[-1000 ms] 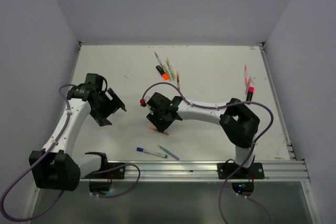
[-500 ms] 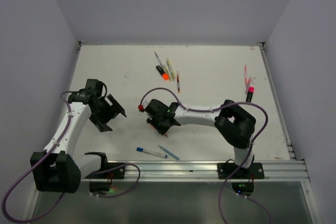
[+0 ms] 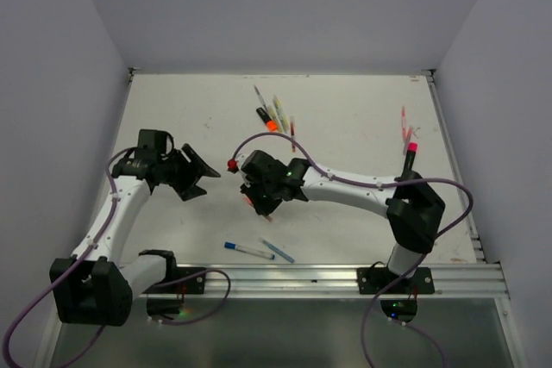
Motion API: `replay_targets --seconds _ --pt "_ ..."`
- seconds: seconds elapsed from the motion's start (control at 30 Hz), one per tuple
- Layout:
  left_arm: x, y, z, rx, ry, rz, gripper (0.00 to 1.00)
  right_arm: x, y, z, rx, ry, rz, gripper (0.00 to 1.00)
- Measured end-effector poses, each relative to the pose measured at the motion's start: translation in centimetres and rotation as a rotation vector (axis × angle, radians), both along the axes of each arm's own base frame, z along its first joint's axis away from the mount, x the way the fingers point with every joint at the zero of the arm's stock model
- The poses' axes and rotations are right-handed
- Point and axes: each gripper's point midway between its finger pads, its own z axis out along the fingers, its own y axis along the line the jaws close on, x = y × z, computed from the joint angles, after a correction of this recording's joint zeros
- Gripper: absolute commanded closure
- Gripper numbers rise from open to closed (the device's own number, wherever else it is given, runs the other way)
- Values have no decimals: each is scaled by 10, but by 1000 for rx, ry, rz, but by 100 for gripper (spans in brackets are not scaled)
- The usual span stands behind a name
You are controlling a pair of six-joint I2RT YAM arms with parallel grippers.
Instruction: Open the pen caps
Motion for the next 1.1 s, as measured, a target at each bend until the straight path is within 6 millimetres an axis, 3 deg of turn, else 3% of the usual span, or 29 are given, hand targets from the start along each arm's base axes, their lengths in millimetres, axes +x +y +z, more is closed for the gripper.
replay_targets --seconds 0.17,0.27,0.53,0.87,1.1 --pt "20 -15 15 -97 -123 -12 49 -15 13 56 191 55 6 100" --pt "27 -25 20 -132 -169 -34 54 -21 18 74 274 117 14 100" --pt "21 -64 30 -135 -223 -173 51 -8 11 85 368 289 -62 100" --pt "19 -69 30 -123 -228 -181 50 -8 18 91 410 382 -90 100" --pt "14 -76 30 -130 -223 -199 56 -6 27 92 434 413 -109 100"
